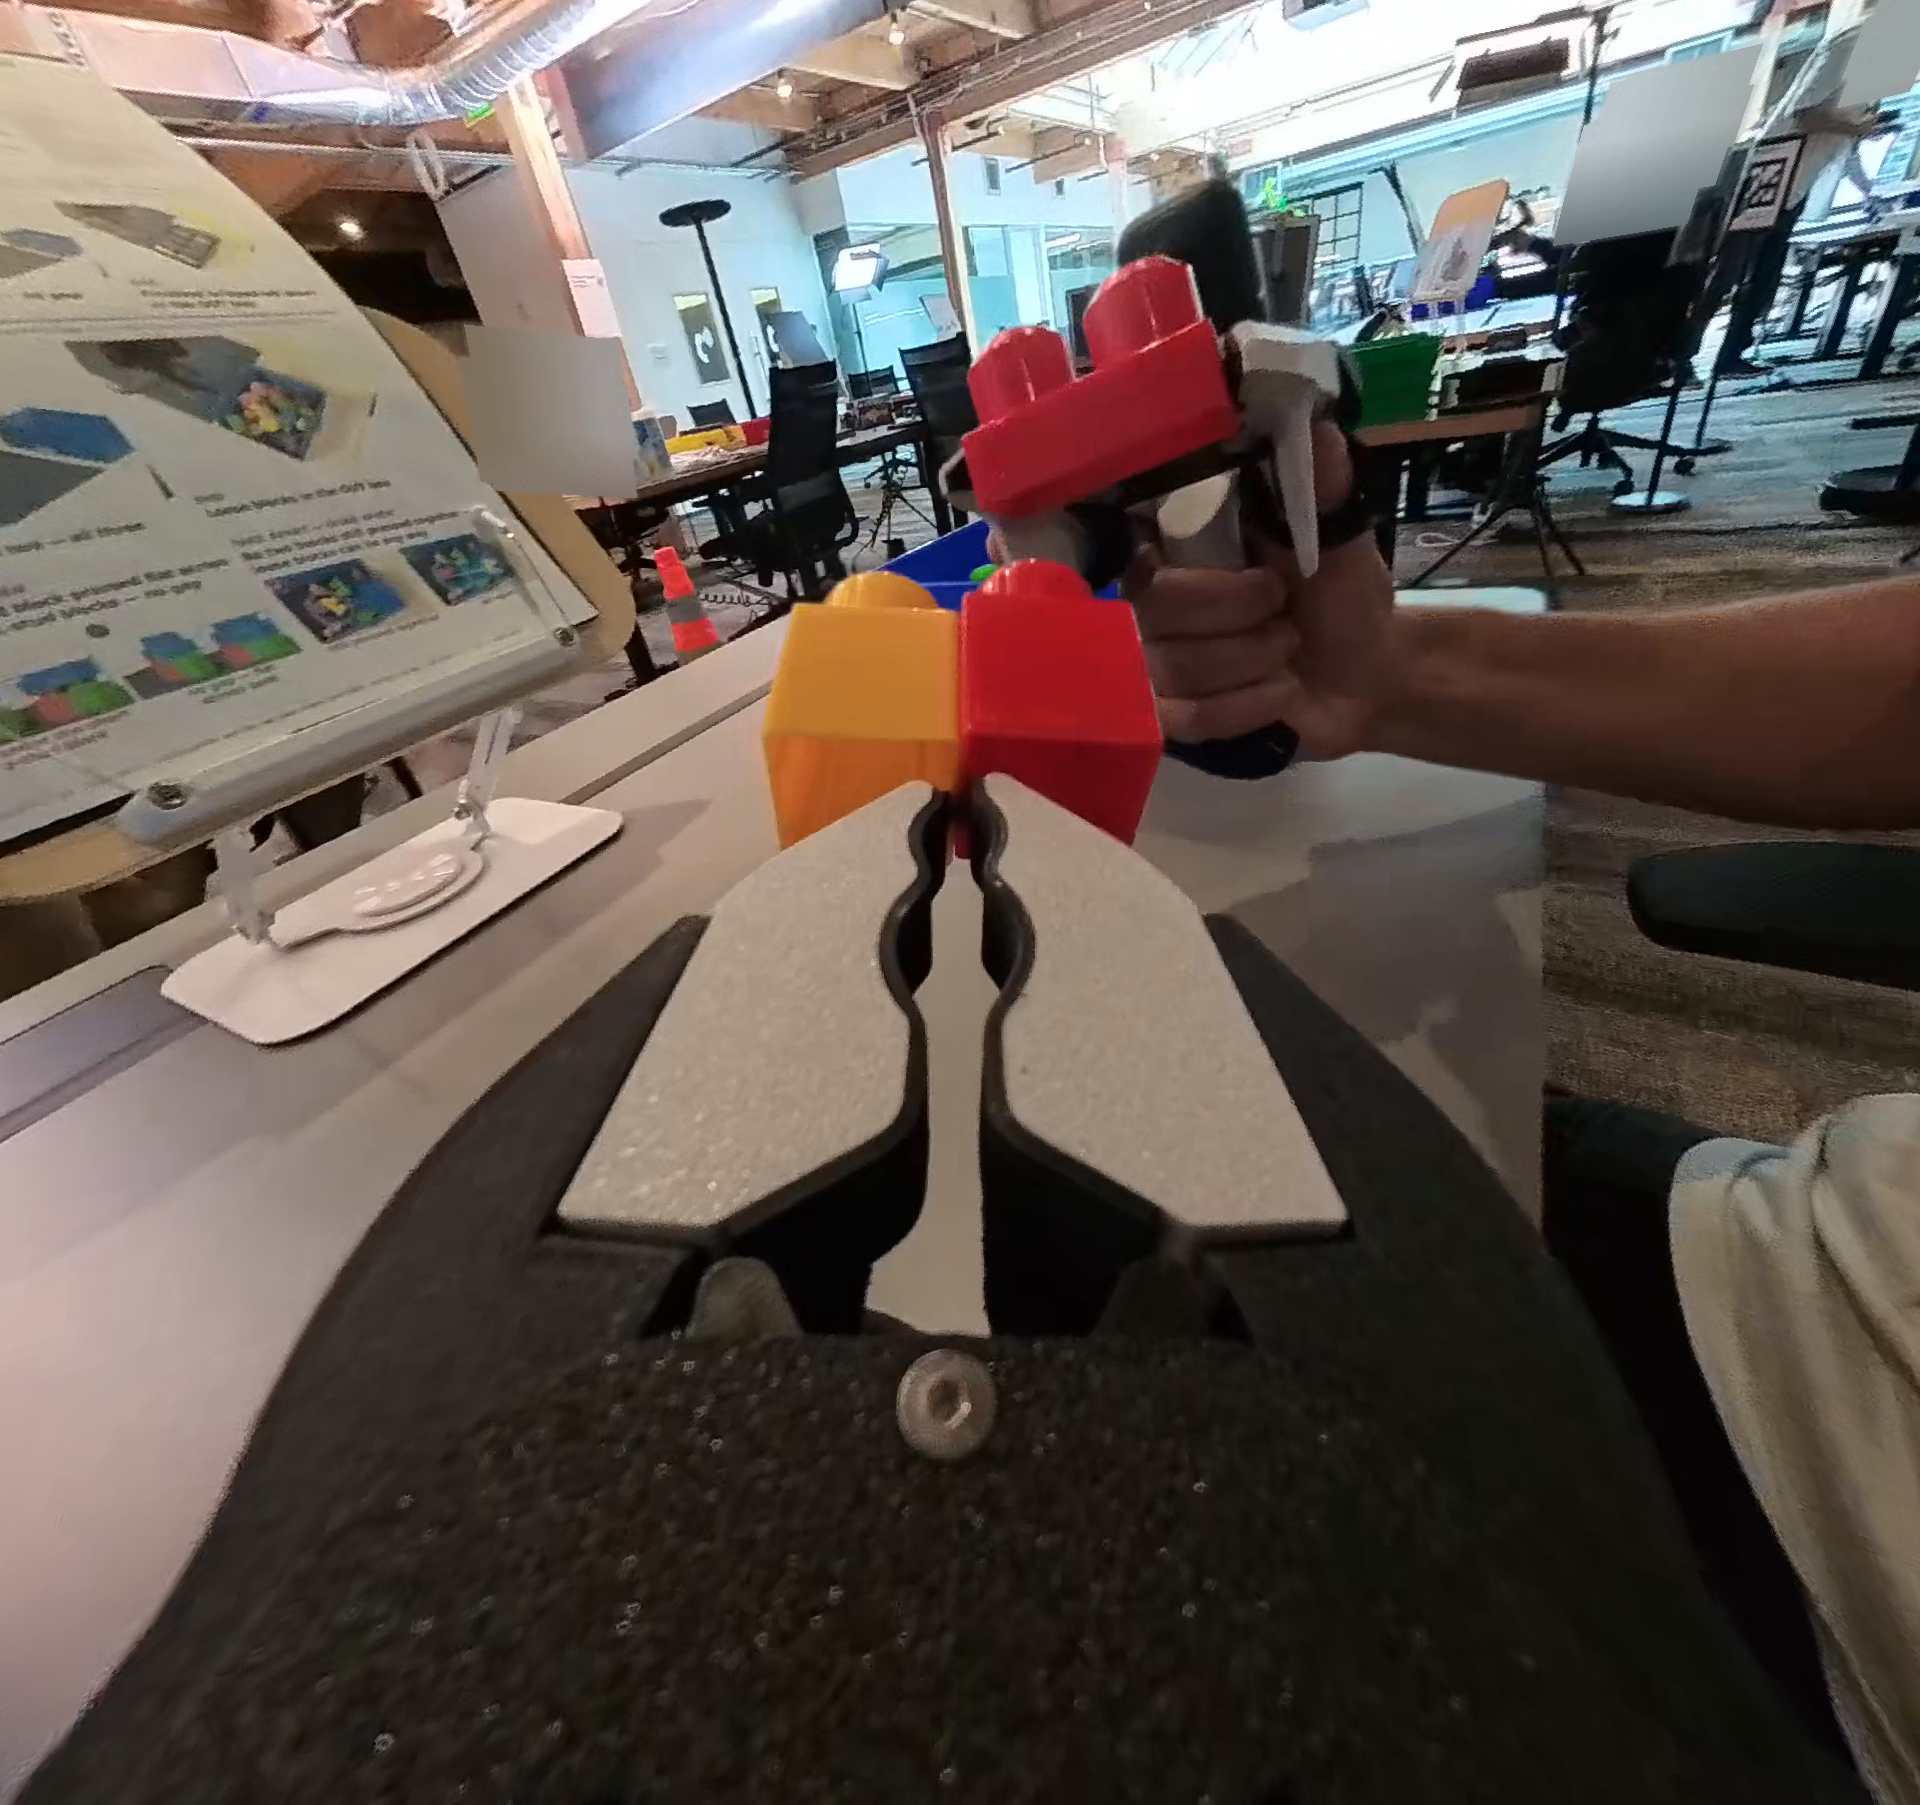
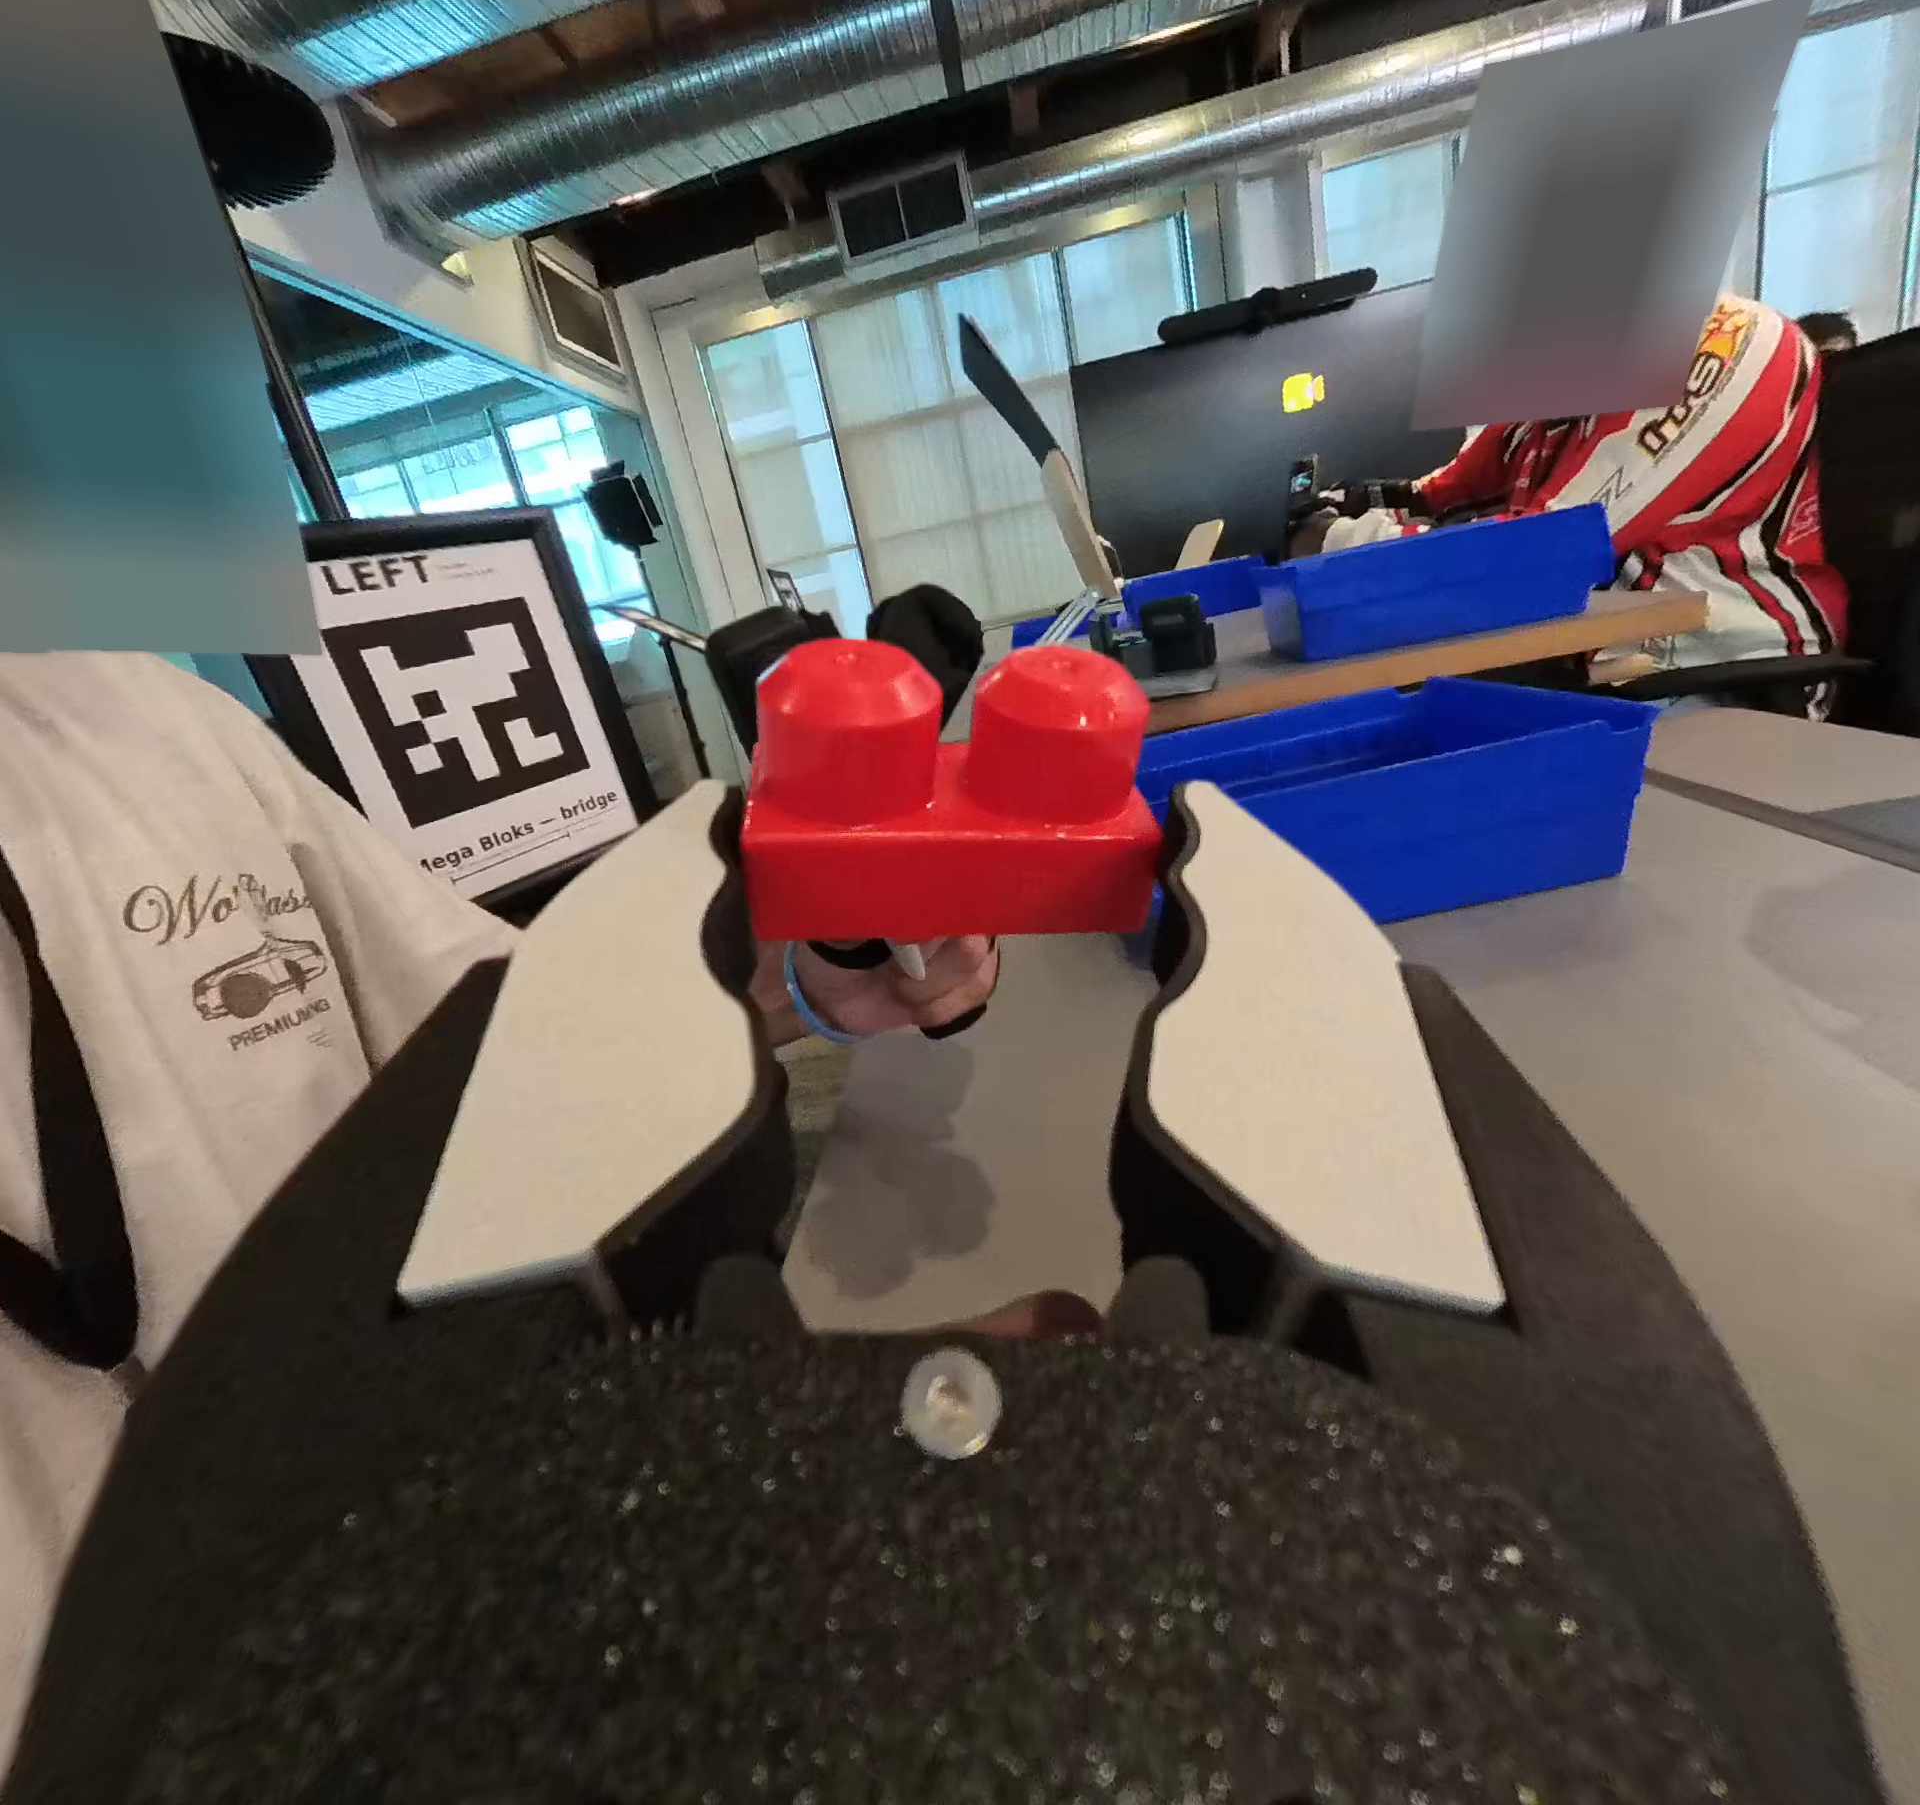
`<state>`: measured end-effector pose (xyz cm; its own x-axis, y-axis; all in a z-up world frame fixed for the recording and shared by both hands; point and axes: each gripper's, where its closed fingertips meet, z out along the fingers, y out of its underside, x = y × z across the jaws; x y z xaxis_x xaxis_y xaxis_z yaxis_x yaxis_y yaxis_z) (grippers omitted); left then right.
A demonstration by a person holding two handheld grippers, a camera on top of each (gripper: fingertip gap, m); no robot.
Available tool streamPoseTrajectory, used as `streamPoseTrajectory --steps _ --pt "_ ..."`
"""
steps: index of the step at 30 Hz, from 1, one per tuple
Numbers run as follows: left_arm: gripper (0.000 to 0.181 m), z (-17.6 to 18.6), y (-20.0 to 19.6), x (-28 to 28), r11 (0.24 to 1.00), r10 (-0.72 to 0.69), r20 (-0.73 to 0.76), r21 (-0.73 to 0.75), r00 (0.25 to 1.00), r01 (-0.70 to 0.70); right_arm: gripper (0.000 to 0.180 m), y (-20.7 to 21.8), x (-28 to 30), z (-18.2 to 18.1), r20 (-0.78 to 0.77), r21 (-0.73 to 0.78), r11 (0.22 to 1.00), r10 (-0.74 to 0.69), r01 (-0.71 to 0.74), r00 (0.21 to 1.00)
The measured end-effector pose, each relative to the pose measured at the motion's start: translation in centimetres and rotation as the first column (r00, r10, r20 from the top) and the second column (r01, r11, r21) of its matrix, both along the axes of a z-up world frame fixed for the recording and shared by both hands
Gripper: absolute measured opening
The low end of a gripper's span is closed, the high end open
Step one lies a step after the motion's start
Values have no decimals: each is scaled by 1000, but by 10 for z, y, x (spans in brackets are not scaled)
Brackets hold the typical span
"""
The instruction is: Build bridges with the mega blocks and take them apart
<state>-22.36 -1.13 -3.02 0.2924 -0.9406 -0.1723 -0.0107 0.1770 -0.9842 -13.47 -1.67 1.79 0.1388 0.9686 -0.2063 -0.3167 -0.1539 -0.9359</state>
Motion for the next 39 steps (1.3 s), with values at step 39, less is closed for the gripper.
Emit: streamPoseTrajectory --steps 39 --pt "3 87 15 67 980 -159 328 -63 931 189 76 36 5 84 -558 70 997 71 -38 827"
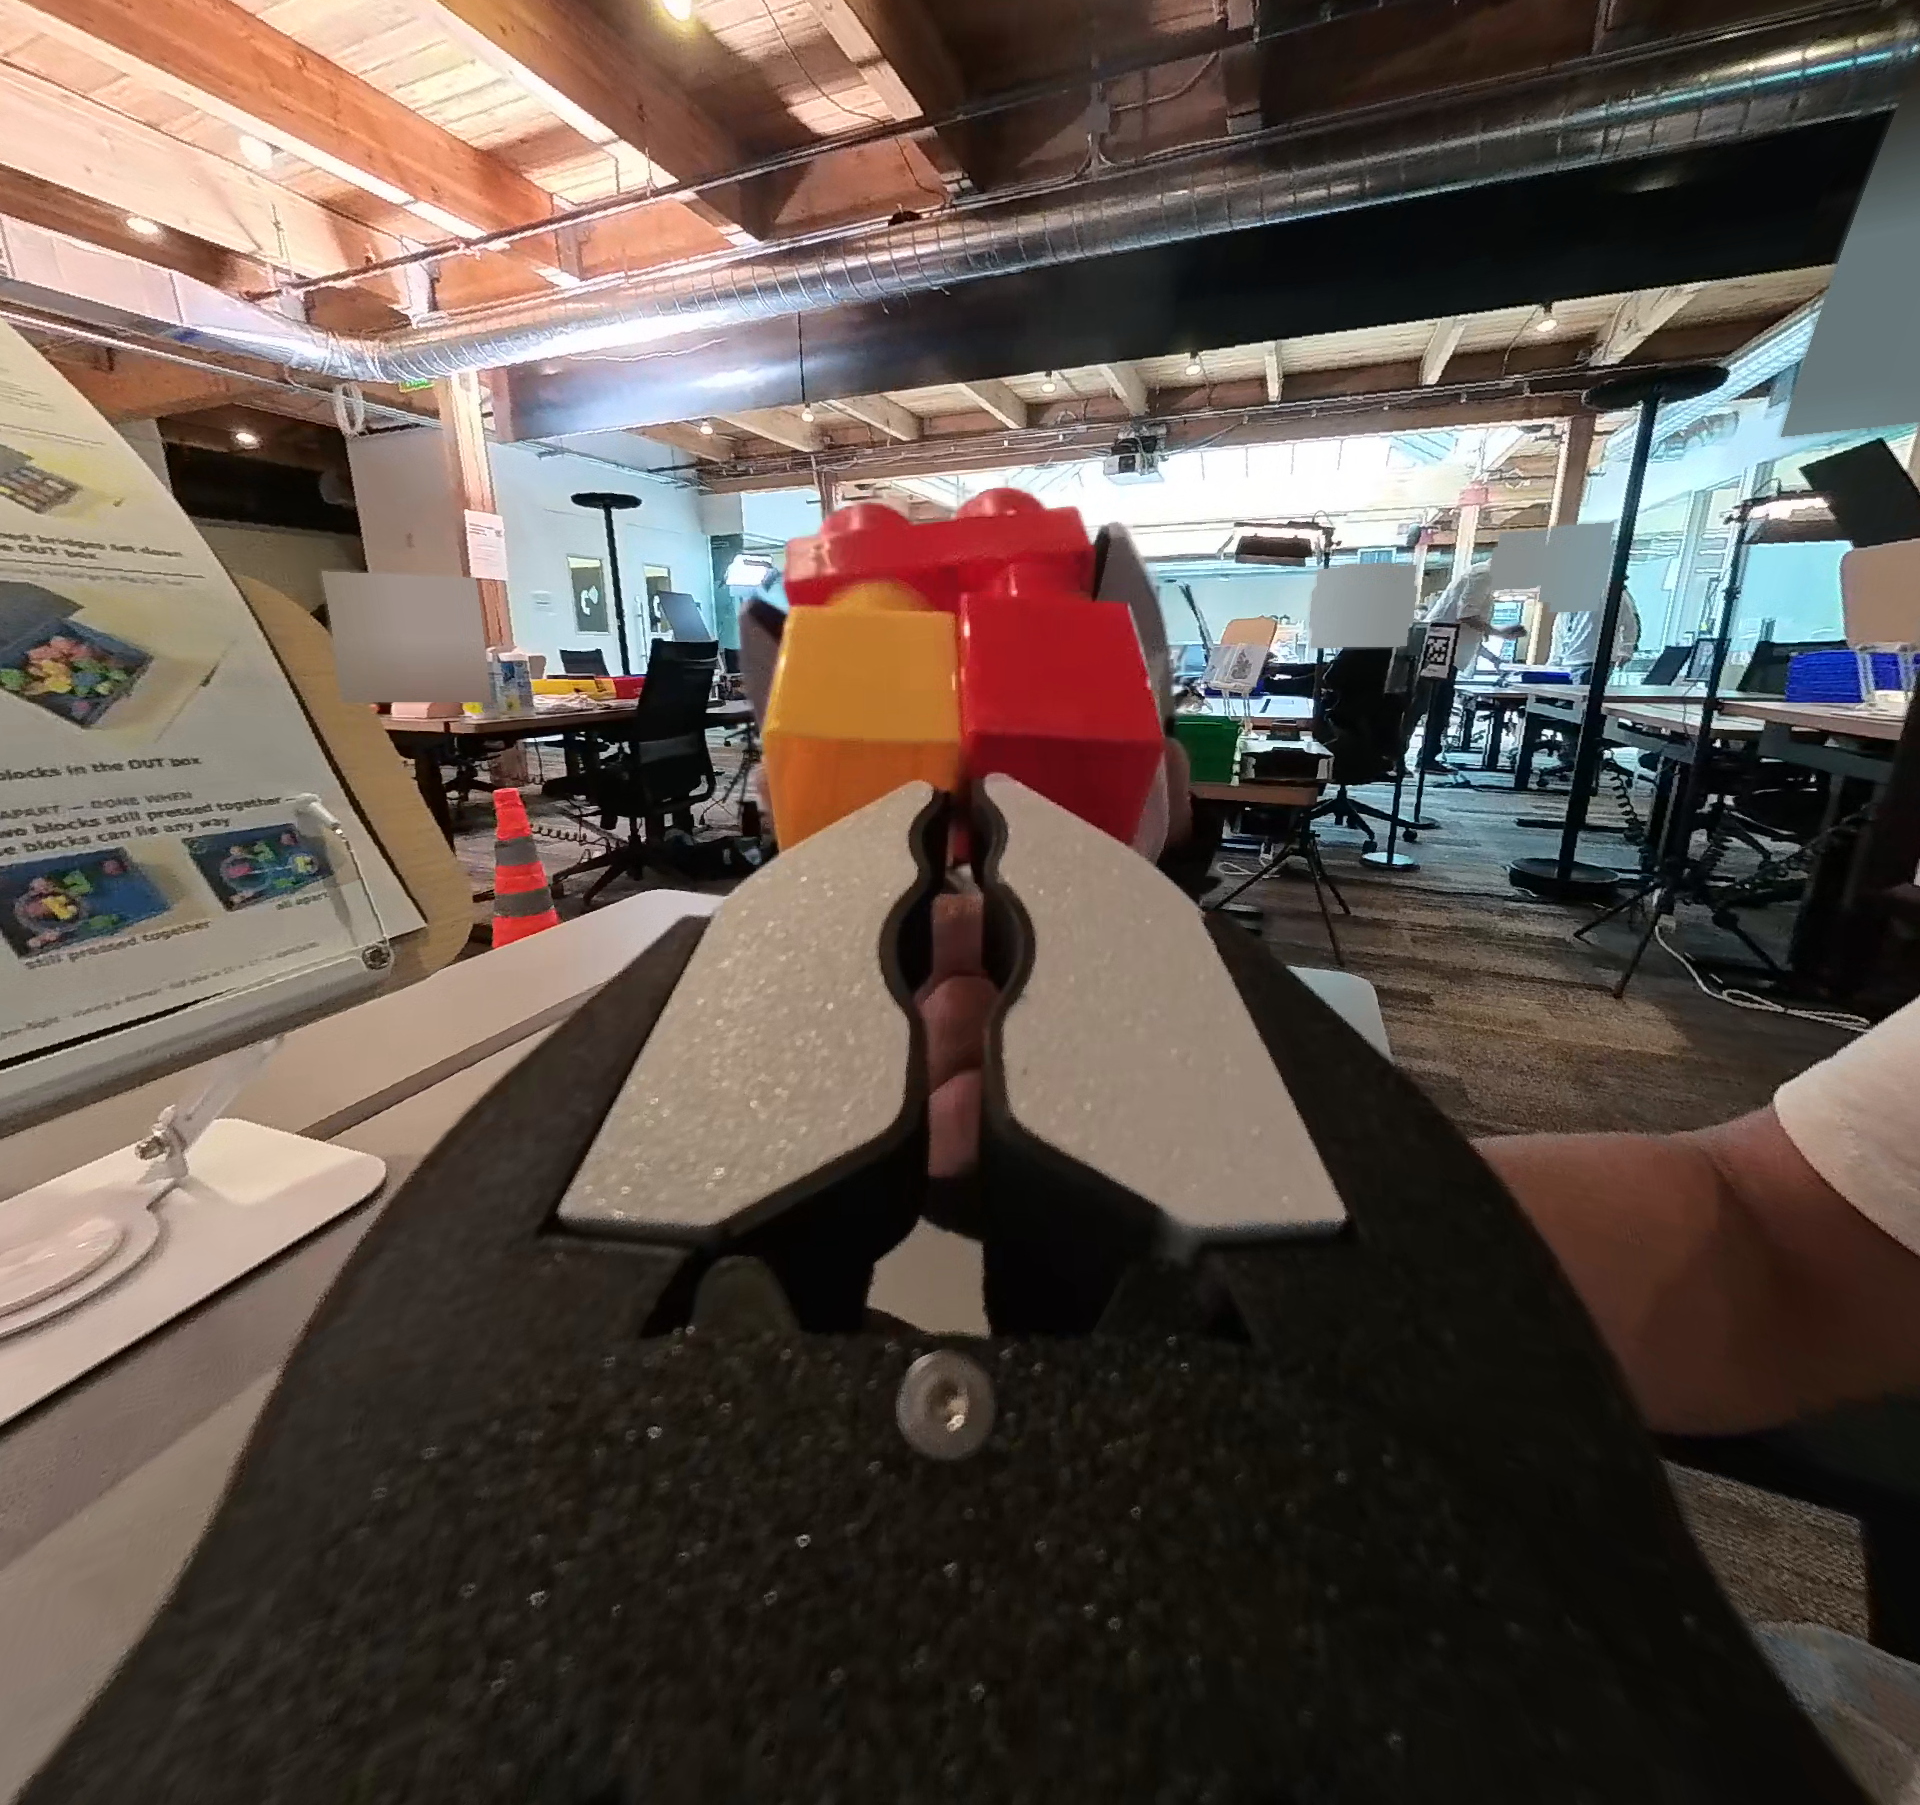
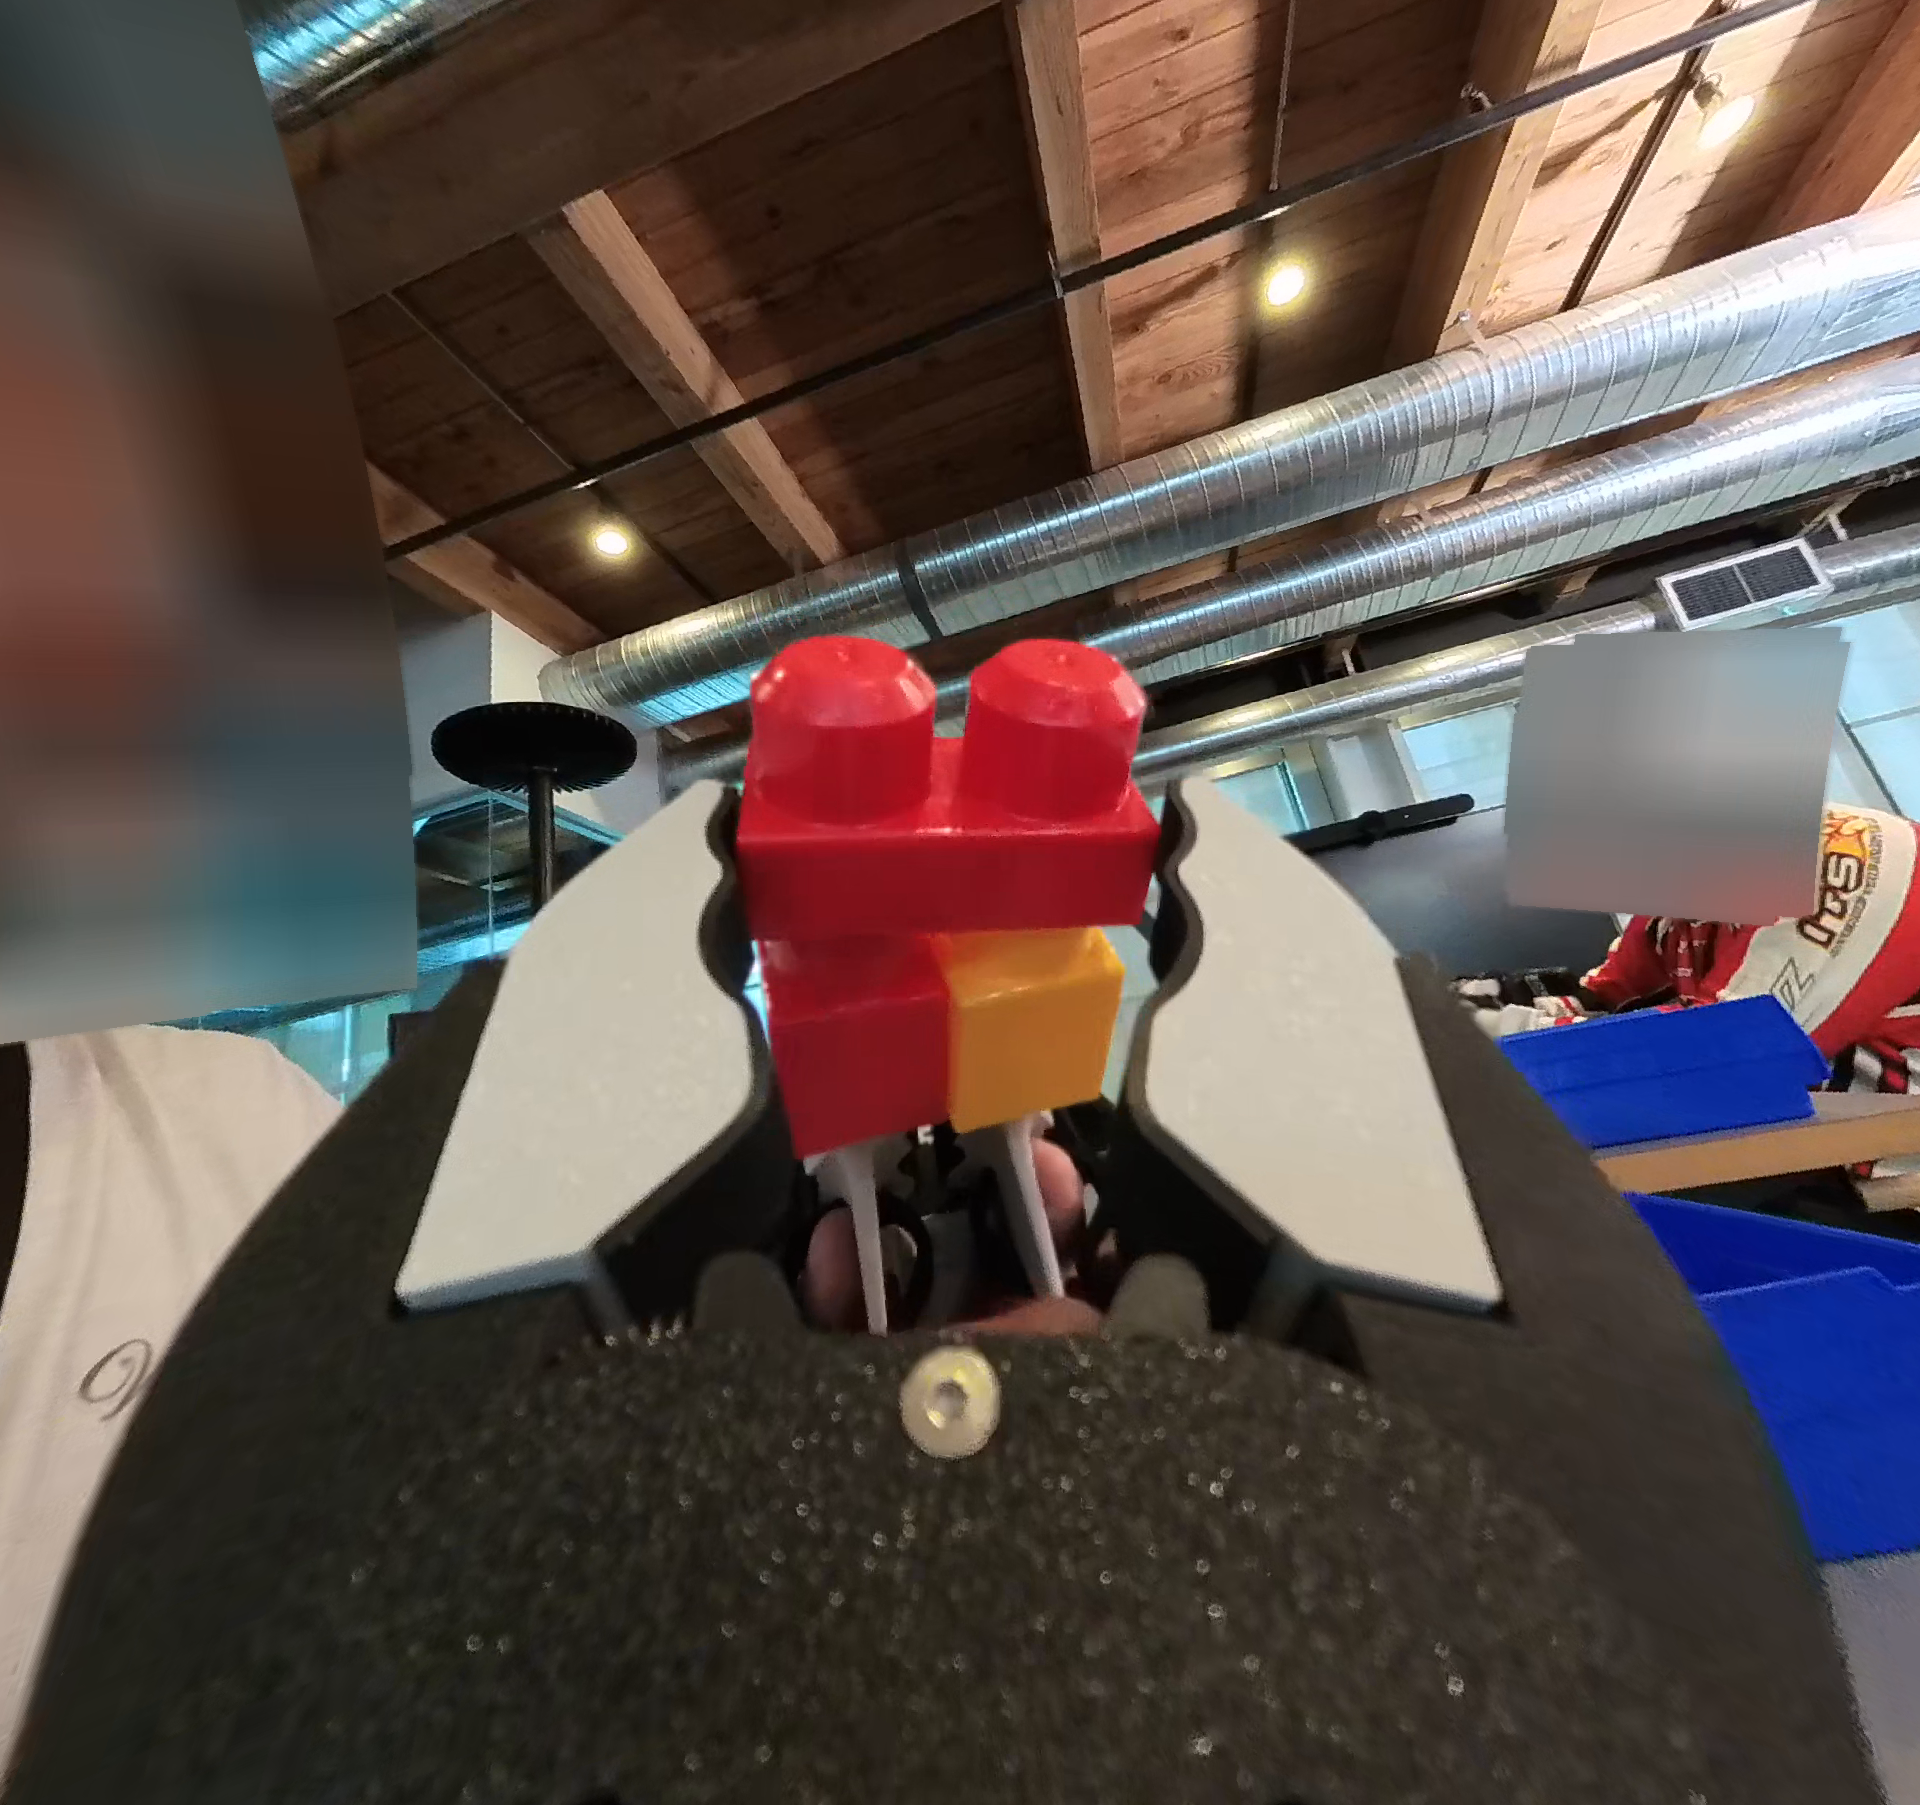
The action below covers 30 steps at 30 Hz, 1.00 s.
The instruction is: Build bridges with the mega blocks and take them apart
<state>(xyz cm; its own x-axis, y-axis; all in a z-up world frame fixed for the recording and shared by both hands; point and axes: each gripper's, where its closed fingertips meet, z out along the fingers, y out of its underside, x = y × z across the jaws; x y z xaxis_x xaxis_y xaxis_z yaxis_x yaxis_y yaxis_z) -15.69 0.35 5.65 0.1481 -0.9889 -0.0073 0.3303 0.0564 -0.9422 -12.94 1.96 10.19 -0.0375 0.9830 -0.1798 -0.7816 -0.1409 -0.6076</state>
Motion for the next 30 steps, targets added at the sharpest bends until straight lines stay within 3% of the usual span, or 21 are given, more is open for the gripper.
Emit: streamPoseTrajectory --steps 11,17,25,30 --pt "3 -2 -2 1 999 35 -24 33 999 -35 76 -2 -12 -8 18 -29 998 62 -61 998" --pt "3 -7 0 0 1000 3 -65 -2 998 -3 76 -4 -16 -15 199 10 999 38 -41 979" --pt "3 -16 -7 0 998 -63 -146 2 987 64 75 -15 -18 -32 575 118 993 -71 4 815" --pt "2 -23 -10 -5 993 -110 -237 20 965 118 75 -20 -15 -51 751 135 991 -92 -16 654"
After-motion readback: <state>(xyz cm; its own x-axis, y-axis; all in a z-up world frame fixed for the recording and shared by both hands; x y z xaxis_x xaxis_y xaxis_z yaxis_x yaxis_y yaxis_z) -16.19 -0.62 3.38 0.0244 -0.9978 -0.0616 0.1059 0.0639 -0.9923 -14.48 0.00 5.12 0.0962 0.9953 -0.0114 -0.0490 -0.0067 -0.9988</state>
